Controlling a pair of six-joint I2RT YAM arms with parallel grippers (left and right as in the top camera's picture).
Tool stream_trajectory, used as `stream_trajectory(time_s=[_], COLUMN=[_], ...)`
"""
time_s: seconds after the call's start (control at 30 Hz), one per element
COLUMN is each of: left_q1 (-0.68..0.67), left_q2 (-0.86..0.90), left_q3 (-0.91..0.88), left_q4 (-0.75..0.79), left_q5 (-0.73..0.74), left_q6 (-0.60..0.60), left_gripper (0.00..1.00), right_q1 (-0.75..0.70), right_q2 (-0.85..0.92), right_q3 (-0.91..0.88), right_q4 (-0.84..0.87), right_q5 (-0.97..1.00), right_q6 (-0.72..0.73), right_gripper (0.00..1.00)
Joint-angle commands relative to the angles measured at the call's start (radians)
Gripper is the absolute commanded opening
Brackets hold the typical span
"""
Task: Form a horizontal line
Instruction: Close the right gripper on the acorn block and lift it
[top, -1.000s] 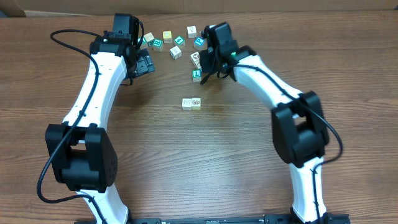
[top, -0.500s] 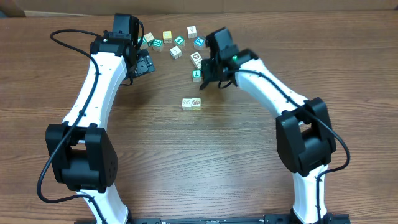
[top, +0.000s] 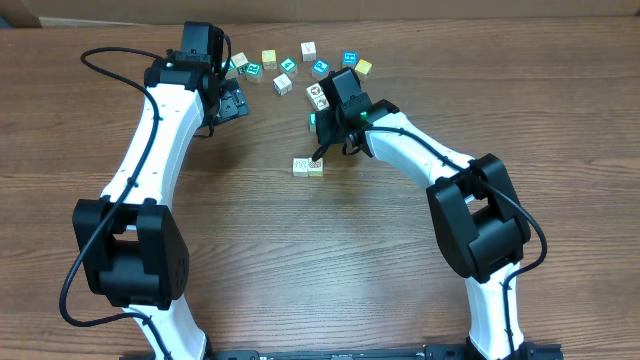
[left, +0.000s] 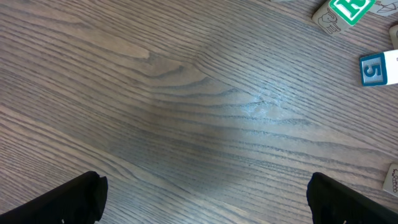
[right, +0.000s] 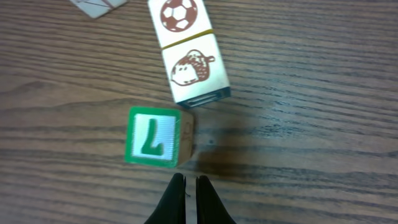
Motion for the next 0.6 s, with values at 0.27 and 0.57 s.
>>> stream_trajectory(time_s=[0.27,0.57], left_q1=[-0.002,-0.002], left_q2=[0.013,0.013], left_q3=[0.024,0.024], left_q4=[-0.002,-0.002], left_q5=[-0.013,-0.013], left_q6=[0.001,0.001], left_gripper=[1.0,1.0], right_q1=[0.004,0.002], right_q2=[0.071,0.059], right_q3=[-0.01,0.002], right_q4=[0.101,0.222], right_q5=[-0.136,-0.164], right_q6=[0.017,0.014], right_gripper=[0.04,0.15])
